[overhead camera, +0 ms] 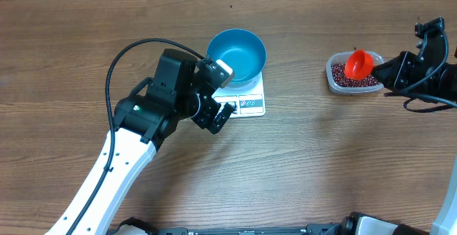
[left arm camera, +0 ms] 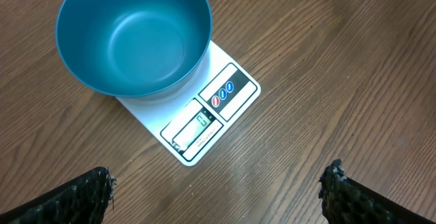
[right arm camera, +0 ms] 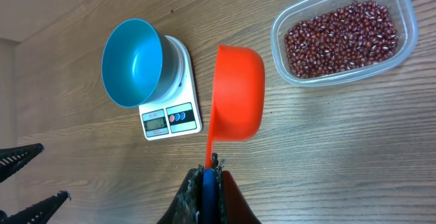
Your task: Scoop item into bowl and weigh 150g on scale
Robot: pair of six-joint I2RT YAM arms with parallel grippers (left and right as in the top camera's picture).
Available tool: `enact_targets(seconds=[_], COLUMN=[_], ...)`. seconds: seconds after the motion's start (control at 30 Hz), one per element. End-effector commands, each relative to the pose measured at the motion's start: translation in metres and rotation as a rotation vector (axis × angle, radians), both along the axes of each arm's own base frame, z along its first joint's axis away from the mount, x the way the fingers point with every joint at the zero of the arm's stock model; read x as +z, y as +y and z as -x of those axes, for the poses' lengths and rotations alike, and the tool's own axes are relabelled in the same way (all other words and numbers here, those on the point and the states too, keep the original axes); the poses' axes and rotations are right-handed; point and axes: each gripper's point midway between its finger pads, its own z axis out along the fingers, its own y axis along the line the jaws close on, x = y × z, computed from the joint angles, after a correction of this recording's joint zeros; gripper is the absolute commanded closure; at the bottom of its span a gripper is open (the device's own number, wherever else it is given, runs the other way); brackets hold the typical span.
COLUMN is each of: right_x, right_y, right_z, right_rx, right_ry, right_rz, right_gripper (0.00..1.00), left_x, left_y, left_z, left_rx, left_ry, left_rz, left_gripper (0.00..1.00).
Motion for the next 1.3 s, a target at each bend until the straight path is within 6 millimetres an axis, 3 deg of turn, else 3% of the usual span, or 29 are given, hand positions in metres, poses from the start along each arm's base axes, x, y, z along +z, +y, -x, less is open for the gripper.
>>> enact_targets(seconds=[0.0, 0.33, 0.5, 1.27], right_x=[0.004, 0.003, 0.003, 0.003], right_y=[0.0, 0.0, 0.0, 0.0], right_z=[0.0, 0.0, 0.0, 0.0], right_rx=[0.006, 0.006, 0.006, 0.006], right_ry=[-0.016, -0.014, -0.014, -0.014], right_rz=[0.003, 0.002, 0.002, 0.002], right_gripper=[0.96, 0.96, 0.96, 0.96], left_x=[0.014, 0.014, 0.011, 0.01], left_y=[0.0, -0.001, 0.015, 0.012], left_z=[-0.002, -0.003, -0.012, -0.009], left_rx=[-0.008, -0.008, 0.14, 0.082], left_ry=[-0.044, -0.046, -0.032, -0.042], left_rz=[0.005, 0.005, -0.017, -0.037], left_gripper=[0.0, 0.01, 0.0, 0.01])
